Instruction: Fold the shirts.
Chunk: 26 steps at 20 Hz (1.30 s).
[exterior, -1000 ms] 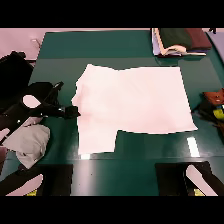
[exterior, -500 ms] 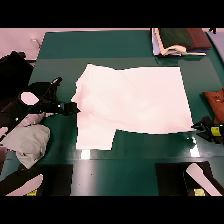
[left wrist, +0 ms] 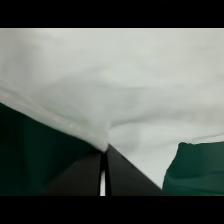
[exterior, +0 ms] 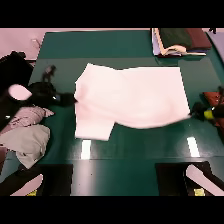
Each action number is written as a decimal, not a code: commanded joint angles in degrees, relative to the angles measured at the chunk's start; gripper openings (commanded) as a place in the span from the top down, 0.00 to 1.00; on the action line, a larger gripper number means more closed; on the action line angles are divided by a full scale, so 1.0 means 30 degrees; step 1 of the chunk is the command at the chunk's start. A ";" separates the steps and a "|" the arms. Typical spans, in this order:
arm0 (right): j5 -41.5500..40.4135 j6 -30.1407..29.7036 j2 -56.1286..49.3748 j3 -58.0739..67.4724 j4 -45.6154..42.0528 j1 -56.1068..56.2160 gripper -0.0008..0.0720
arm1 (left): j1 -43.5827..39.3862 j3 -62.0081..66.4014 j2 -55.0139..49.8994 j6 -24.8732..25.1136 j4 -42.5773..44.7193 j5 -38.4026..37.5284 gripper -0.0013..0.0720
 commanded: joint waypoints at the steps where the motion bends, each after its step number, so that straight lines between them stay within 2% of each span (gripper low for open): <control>1: -0.0204 -0.0459 0.2645 0.4452 0.0080 0.2025 0.96 | 0.0015 0.4554 0.2229 -0.1005 0.2164 0.0066 0.95; 5: -0.0736 -0.0452 0.5595 1.2553 -0.0015 0.2761 0.96 | 0.0015 1.3471 0.4065 -0.2324 0.5829 -0.0073 0.95; 9: 0.0175 -0.0437 0.6411 1.9853 -0.0627 0.1588 0.96 | 0.0015 2.1034 0.4269 -0.2747 0.6375 -0.0080 0.95; 11: 0.0750 -0.0430 0.6382 2.2316 -0.0619 0.0605 0.96 | 0.0015 2.2870 0.4277 -0.2754 0.6433 0.0270 0.95; 14: 0.1960 0.0211 0.5625 2.4451 -0.0554 -0.0342 0.96 | 0.0015 2.3343 0.4218 -0.3002 0.6455 0.0219 0.95; 17: 0.3585 0.0590 0.4277 2.4203 0.0226 -0.0393 0.96 | 0.0015 2.2097 0.3555 -0.3388 0.6513 -0.1494 0.95; 19: 0.4473 0.0583 0.3198 2.2112 0.1596 -0.0306 0.96 | 0.0015 2.0196 0.2557 -0.3446 0.6586 -0.2710 0.95; 23: 0.5952 0.0707 0.0211 1.7376 0.1311 0.1719 0.96 | 0.0015 1.7325 -0.1399 -0.3512 0.6703 -0.6222 0.95; 26: 0.5792 0.0736 -0.2390 1.4287 -0.1770 0.4568 0.96 | 0.0015 1.5431 -0.4779 -0.3541 0.6710 -0.6798 0.95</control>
